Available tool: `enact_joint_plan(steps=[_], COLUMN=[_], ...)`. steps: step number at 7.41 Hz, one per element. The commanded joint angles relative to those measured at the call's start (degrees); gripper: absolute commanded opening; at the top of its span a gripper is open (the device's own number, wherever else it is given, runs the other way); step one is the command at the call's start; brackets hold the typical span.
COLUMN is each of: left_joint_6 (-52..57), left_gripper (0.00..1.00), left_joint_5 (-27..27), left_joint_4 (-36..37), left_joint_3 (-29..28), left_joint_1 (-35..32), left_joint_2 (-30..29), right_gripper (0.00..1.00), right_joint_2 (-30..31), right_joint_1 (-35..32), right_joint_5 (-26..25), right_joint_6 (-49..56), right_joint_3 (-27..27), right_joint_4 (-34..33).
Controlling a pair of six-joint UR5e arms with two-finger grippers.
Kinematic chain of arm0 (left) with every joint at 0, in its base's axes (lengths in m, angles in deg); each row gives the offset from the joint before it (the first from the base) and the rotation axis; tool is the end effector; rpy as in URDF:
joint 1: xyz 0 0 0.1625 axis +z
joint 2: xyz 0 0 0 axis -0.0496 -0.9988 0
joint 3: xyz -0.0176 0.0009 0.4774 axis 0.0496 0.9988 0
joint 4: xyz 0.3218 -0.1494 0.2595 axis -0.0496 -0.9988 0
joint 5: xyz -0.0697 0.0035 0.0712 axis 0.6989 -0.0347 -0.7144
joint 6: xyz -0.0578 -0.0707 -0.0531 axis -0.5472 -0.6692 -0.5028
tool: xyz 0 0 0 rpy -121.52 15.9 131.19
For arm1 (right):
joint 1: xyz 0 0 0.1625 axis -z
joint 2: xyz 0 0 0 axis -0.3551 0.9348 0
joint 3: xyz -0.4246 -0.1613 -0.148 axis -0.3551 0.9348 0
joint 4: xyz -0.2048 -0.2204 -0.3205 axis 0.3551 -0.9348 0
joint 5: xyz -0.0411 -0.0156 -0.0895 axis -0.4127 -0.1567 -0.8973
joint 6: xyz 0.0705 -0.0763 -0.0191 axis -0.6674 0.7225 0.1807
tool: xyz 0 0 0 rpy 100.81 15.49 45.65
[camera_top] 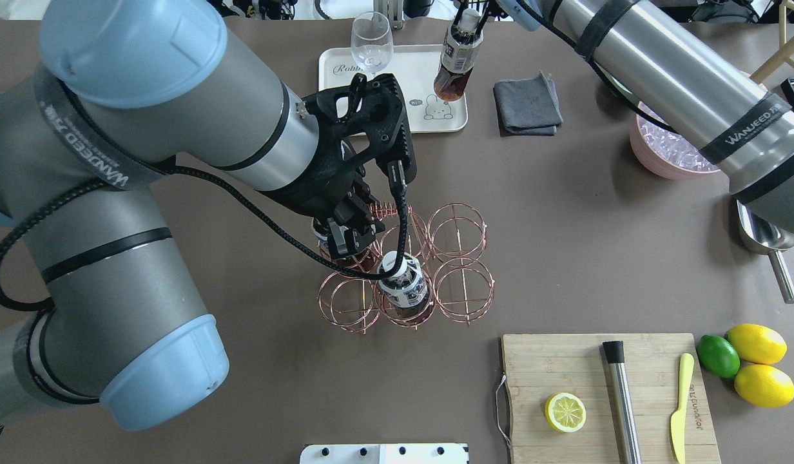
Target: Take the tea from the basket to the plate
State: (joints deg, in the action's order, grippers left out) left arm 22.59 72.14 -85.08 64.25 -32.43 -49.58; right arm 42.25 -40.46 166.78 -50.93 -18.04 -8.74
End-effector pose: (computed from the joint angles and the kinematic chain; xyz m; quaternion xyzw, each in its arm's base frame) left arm 0.4283 -0.4052 0.0300 0.3898 0.3977 0.5309 0.6388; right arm -0.4046 -0.8406 0.1805 -0.1256 -0.4728 0.1143 0.8646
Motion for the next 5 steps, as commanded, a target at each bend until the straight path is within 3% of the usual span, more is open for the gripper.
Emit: enact_joint_plan(steps=[1, 3, 5], left_joint_6=[0.0, 0.5, 2.9], left_gripper=[0.0, 0.0, 0.0], left_joint_5=[0.4, 1.1, 5.6], left_joint_4=[1.7, 1.8, 1.7], left_joint_3=[1.9, 3.5, 4.9], left_joint_1=[-1.7, -5.8, -11.6], left_joint_2=[0.0, 2.4, 6.5], right_gripper=[0.0, 0.0, 0.0], right_joint_2=[-1.5, -2.0, -2.7], right_joint_1=[2.3, 3.6, 3.9], right_joint_5=[-6.3, -10.2, -11.8], right_joint_6=[3.3, 7.5, 10.0], right_joint_3=[2.6, 2.7, 3.1], right_joint_4=[5.7, 6.0, 5.7])
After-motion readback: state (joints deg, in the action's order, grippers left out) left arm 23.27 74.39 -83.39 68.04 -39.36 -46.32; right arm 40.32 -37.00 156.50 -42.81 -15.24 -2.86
